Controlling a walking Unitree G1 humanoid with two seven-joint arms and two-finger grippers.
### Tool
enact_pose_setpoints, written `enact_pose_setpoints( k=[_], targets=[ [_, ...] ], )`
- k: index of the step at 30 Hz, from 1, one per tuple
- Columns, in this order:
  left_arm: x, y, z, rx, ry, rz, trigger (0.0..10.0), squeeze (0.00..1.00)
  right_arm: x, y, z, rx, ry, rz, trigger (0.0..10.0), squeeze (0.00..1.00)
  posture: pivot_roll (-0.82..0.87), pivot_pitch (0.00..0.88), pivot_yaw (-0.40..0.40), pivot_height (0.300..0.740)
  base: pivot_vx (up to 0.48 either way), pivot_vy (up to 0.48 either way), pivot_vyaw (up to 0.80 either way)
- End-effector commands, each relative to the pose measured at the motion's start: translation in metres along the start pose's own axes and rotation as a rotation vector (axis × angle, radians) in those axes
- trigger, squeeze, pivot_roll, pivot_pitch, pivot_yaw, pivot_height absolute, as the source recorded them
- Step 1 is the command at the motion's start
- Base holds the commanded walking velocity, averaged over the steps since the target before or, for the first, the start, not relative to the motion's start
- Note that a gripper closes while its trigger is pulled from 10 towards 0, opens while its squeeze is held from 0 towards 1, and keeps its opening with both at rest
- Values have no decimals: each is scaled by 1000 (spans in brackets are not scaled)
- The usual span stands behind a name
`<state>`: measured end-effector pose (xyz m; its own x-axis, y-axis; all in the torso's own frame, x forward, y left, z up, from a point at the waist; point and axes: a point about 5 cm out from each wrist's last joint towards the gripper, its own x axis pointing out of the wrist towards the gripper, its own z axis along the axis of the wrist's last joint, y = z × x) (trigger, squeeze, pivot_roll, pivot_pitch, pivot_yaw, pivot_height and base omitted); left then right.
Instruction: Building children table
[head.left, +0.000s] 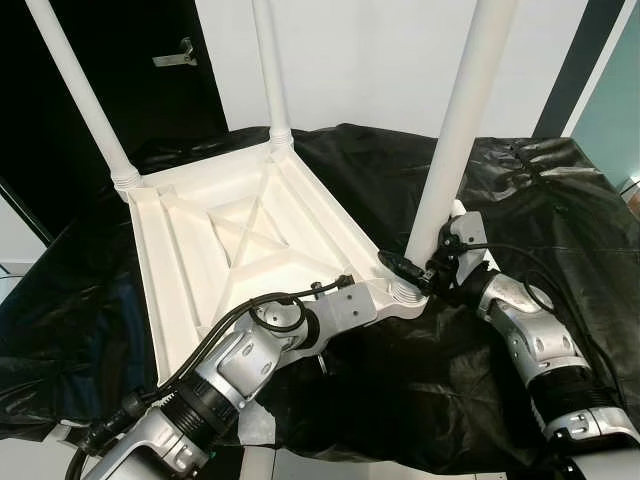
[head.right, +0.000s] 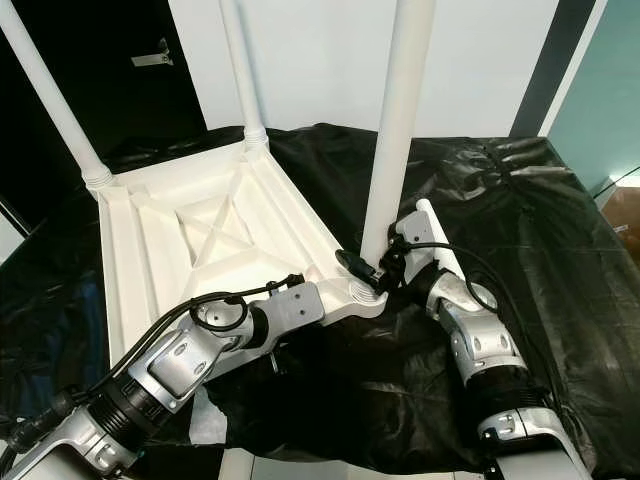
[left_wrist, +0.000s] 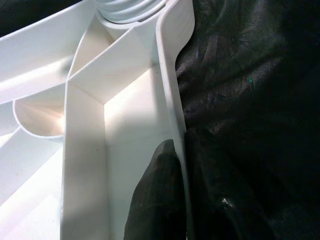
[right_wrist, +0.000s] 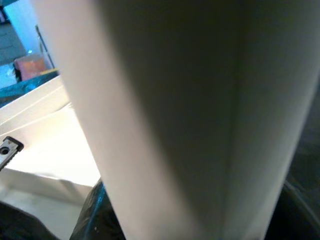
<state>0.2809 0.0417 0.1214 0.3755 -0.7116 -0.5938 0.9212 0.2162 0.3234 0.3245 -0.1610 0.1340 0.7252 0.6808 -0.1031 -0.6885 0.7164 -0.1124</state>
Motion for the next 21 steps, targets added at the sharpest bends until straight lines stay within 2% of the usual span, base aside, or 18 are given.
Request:
enact_pose_setpoints(
  k=[1,6,10,12,14,19,21],
  targets=[
    [-15,22,18,81,-54,131,10000,0,-24,6,-68,101,363,-13,10000,0,-29,1,46,740,0,0,0],
    [-15,21,18,73,-57,136,10000,0,-25,4,-67,68,349,-39,10000,0,-27,2,42,740,0,0,0],
    [-13,18,18,63,-59,136,10000,0,-18,4,-59,66,264,-215,10000,0,-30,7,37,740,0,0,0],
    [-13,18,18,61,-61,135,10000,0,-16,5,-58,67,251,-245,10000,0,-30,7,36,740,0,0,0],
    [-12,16,21,52,-69,132,10000,0,-9,11,-53,112,200,-332,10000,0,-33,8,33,740,0,0,0],
    [-10,14,22,48,-76,129,10000,0,-3,19,-50,175,168,-406,10000,0,-34,8,32,740,0,0,0],
    [-10,13,23,47,-79,127,10000,0,3,23,-48,203,150,-539,10000,0,-35,7,27,740,0,0,0]
  ],
)
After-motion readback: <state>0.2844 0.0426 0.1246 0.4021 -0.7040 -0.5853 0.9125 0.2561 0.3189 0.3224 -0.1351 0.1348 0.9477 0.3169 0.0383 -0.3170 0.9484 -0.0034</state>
